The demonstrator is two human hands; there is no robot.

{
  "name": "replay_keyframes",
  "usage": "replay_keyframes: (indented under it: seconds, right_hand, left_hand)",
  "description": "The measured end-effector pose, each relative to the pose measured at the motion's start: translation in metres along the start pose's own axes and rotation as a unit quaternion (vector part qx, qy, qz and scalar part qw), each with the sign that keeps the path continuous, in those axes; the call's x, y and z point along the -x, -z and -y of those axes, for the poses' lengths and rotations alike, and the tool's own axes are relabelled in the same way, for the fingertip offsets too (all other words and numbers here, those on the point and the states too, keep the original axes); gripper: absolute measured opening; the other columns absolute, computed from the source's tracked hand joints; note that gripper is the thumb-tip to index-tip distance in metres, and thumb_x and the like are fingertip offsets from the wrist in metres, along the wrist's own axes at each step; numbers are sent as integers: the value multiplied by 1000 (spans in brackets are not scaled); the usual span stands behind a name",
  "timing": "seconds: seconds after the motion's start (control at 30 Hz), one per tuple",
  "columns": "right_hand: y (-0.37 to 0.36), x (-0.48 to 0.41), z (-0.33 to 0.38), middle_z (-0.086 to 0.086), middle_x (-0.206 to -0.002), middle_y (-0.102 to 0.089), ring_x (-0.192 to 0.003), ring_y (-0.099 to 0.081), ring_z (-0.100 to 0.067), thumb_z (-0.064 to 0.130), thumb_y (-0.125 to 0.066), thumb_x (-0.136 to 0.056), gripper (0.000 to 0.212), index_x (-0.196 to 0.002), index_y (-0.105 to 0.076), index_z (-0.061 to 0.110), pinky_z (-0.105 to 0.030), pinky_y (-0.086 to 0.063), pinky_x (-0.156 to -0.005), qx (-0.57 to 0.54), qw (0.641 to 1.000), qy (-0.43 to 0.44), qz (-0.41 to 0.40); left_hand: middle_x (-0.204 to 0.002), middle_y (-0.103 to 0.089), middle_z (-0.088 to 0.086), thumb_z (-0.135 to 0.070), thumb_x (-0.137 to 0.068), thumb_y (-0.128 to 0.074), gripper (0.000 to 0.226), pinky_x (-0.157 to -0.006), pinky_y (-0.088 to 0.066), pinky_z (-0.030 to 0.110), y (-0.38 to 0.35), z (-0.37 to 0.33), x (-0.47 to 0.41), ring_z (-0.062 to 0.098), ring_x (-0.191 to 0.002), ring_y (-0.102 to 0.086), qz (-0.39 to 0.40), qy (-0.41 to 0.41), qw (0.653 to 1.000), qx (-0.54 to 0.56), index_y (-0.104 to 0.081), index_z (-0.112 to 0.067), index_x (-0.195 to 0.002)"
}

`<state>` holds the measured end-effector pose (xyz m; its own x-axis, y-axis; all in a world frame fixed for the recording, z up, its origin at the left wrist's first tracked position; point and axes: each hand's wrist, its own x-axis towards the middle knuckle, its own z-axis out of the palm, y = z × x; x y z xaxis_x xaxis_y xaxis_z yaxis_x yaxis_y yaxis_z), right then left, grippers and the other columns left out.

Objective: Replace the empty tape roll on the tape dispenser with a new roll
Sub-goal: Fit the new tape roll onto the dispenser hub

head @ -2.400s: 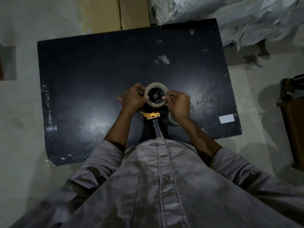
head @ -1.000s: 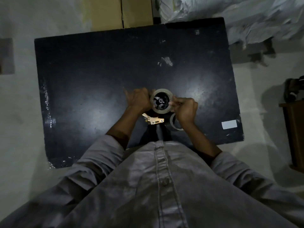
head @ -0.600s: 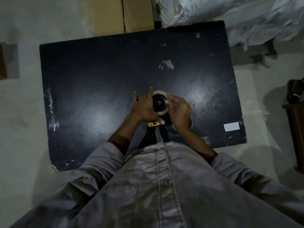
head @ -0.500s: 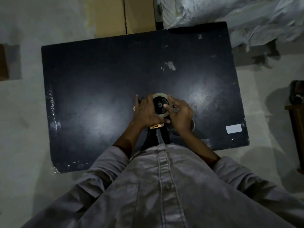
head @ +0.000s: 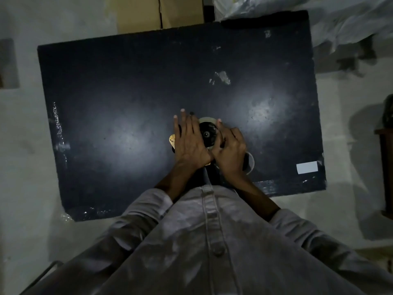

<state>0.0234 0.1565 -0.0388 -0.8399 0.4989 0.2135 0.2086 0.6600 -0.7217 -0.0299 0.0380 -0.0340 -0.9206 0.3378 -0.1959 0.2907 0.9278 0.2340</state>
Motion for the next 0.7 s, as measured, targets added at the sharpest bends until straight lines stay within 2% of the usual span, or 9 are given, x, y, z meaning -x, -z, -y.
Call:
replay_keyframes:
  seconds: [0.17, 0.27, 0.4, 0.53, 0.57, 0.63, 0.7]
  right_hand:
    - [-5, -5, -14, -23, -119, -78, -98, -78, -34, 12, -64, -105, 38, -141, -76, 7, -38, -65, -85, 16, 999, -37, 30]
    - [-5, -5, -12, -21, -116, -79, -98, -77, -31, 20, -61, -106, 38, -140, -77, 9, -24, -56, -89, -7, 998, -49, 47]
    - [-3, -8, -12, -15, -111, -79, -94, -76, -25, 32, -62, -105, 39, -138, -79, 18, -17, -51, -87, -47, 993, -87, 56]
    - [1, -13, -17, -12, -107, -81, -95, -73, -18, 24, -73, -104, 33, -136, -80, 19, -18, -54, -89, -73, 992, -78, 64]
    - [2, -13, -17, -12, -109, -82, -97, -73, -18, 21, -74, -103, 33, -136, -80, 19, -18, -53, -91, -71, 992, -74, 70]
    - [4, -21, -16, -10, -116, -83, -104, -75, -22, 15, -77, -103, 34, -136, -79, 21, -24, -57, -96, -67, 990, -75, 101]
    - [7, -33, -16, -10, -124, -83, -113, -76, -25, 11, -78, -102, 36, -137, -80, 22, -31, -59, -103, -69, 983, -90, 147]
  left_hand:
    - [-174, -38, 28, -79, -101, -32, 109, -137, 6, 65, -1, -8, -6, 42, -172, -10, 65, 18, 995, -68, -36, 10, -164]
    - [-173, -39, 28, -78, -96, -37, 110, -135, 3, 70, -3, -7, -9, 45, -172, -10, 85, 17, 992, -97, -38, 10, -163]
    - [-174, -33, 29, -81, -87, -35, 119, -132, 8, 73, 5, -9, -10, 46, -171, -8, 144, 49, 978, -141, -34, 8, -165]
    - [-173, -34, 28, -87, -81, -37, 125, -129, 8, 76, 8, -11, -12, 46, -170, -10, 169, 44, 976, -131, -32, 5, -165]
    - [-173, -33, 27, -92, -80, -34, 128, -129, 11, 77, 8, -8, -13, 45, -170, -9, 173, 36, 976, -128, -31, 4, -165]
    - [-175, -32, 25, -104, -76, -21, 140, -123, 26, 79, 14, 2, -17, 41, -171, -5, 190, 17, 974, -124, -32, 2, -167]
    - [-174, -38, 18, -108, -78, -16, 137, -119, 35, 75, 20, 20, -25, 33, -171, -10, 193, -4, 978, -76, -45, -4, -162]
